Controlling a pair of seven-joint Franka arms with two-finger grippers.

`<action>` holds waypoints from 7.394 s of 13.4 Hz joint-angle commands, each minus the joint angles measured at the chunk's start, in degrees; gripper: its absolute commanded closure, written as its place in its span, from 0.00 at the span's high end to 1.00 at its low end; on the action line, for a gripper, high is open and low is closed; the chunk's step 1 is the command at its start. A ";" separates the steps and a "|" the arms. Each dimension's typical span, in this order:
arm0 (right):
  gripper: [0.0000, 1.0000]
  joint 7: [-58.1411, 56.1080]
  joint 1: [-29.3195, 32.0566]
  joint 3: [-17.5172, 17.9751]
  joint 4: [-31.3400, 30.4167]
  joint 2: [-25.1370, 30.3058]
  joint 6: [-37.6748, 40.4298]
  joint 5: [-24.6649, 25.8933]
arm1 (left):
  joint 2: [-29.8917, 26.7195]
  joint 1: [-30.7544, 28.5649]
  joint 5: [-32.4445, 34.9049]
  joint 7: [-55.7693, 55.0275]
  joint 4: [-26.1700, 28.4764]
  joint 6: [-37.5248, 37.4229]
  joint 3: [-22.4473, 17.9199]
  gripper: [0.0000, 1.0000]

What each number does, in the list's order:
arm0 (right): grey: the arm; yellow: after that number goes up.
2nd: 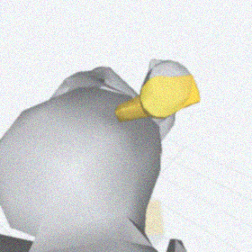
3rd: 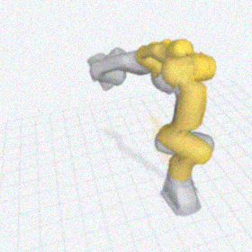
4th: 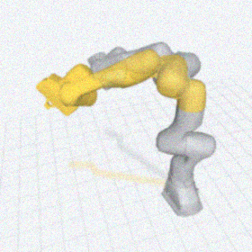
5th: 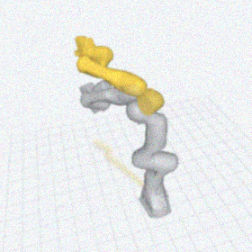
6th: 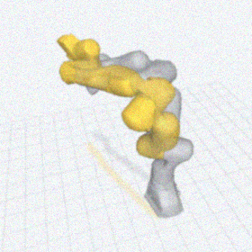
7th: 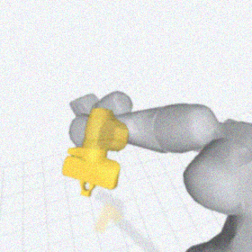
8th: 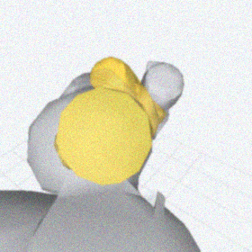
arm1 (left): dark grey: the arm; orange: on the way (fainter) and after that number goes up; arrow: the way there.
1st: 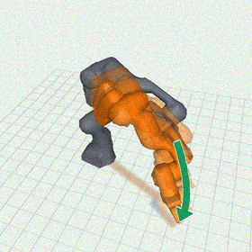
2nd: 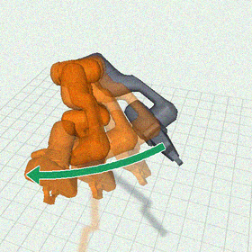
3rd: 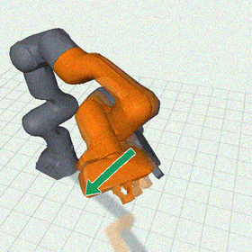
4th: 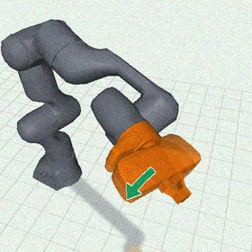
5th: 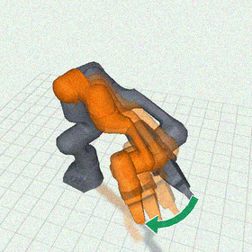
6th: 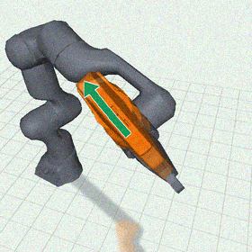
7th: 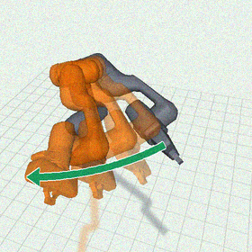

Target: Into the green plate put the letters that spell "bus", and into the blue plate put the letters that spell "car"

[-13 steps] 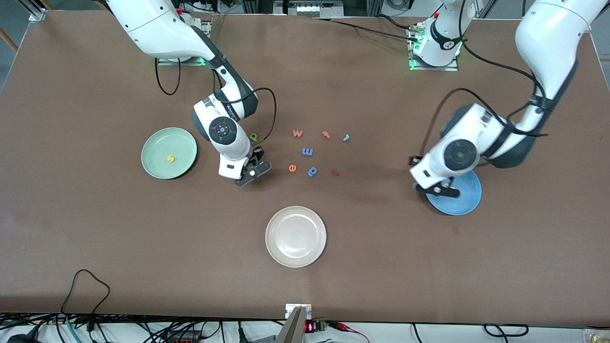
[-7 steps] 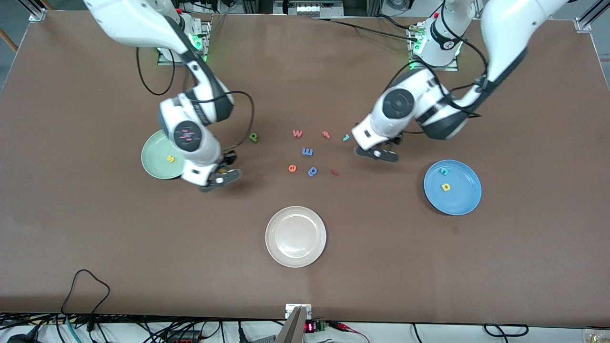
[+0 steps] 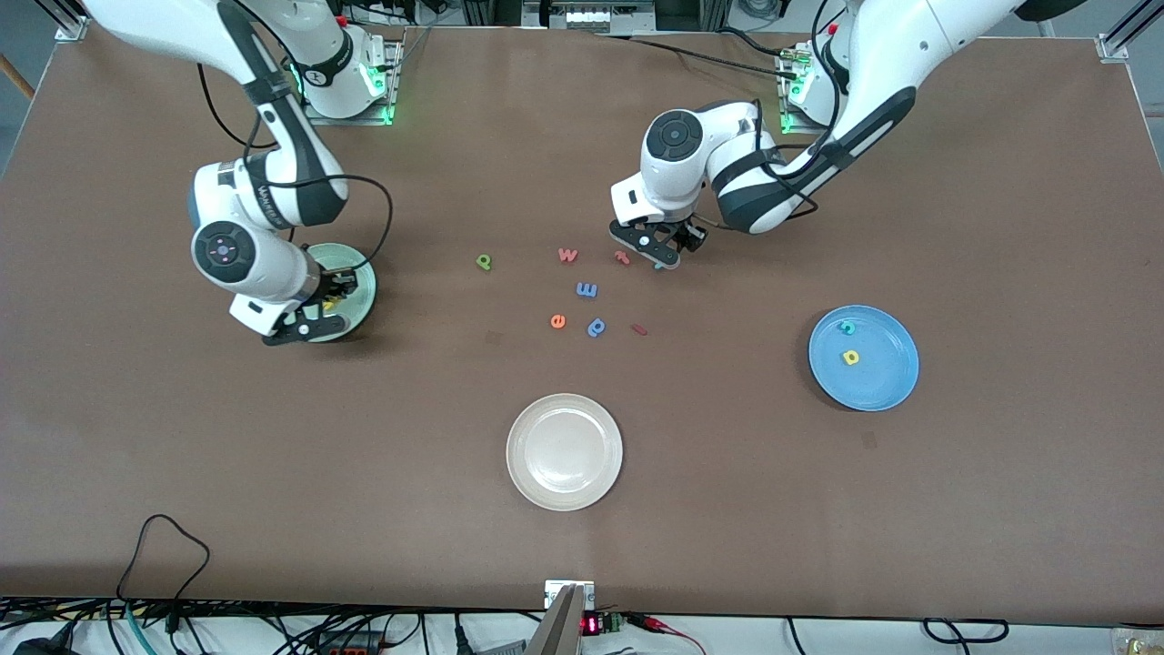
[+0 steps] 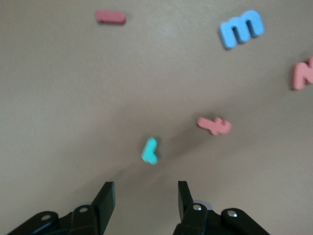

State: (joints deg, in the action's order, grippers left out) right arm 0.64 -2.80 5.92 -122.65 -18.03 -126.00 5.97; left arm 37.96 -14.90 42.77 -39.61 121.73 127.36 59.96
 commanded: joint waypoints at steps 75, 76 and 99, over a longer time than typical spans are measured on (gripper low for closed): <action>1.00 -1.78 8.87 2.62 20.42 15.19 23.08 -4.04 | -39.01 17.18 -44.01 41.00 -22.25 -24.52 -65.85 1.00; 1.00 -2.22 8.17 1.04 22.44 16.43 23.87 -4.04 | -39.01 17.18 -44.01 42.06 -22.15 -24.96 -65.50 1.00; 1.00 -1.61 1.49 -8.56 32.39 13.81 35.56 -7.55 | -37.52 17.00 -43.74 41.80 -30.67 -35.60 -60.93 1.00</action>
